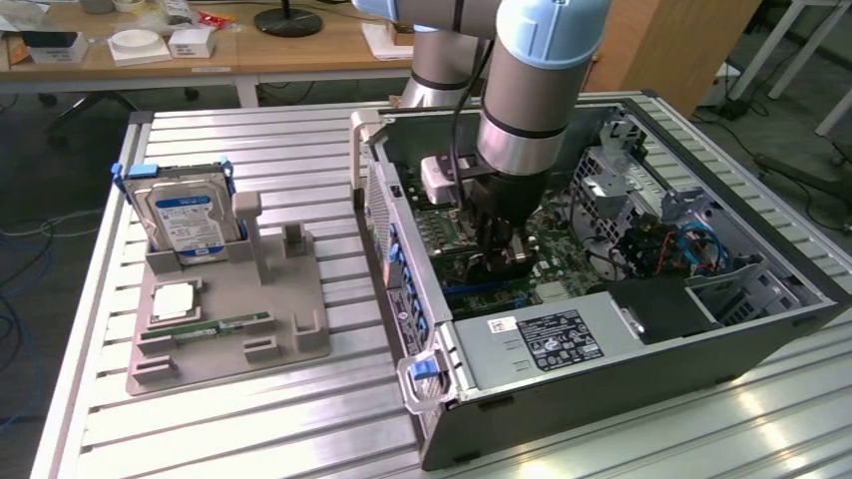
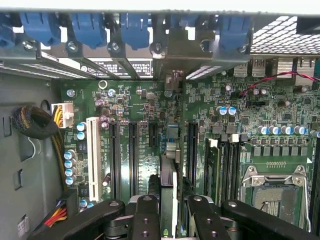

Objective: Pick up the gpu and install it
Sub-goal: 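Insert the gpu into the slot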

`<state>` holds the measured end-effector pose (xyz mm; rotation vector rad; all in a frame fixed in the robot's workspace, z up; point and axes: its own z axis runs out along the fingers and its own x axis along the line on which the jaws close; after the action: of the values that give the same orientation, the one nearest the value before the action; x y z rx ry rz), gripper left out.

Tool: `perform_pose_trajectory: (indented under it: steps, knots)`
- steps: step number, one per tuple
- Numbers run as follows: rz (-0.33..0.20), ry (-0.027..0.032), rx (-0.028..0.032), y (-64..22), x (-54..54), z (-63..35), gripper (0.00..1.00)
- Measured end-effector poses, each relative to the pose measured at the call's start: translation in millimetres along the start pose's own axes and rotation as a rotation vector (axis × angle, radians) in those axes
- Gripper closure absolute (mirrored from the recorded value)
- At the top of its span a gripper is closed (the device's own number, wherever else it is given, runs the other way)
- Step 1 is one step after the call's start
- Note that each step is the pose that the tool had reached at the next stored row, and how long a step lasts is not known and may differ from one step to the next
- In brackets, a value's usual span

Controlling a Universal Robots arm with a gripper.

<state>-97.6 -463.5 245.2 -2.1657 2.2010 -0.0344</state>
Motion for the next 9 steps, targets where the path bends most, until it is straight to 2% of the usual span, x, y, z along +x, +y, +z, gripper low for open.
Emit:
perform_pose_trajectory:
  steps: [9]
  knots:
    - [0.000, 0.0002, -0.0002, 0.5, 0.1, 1.6, 0.74]
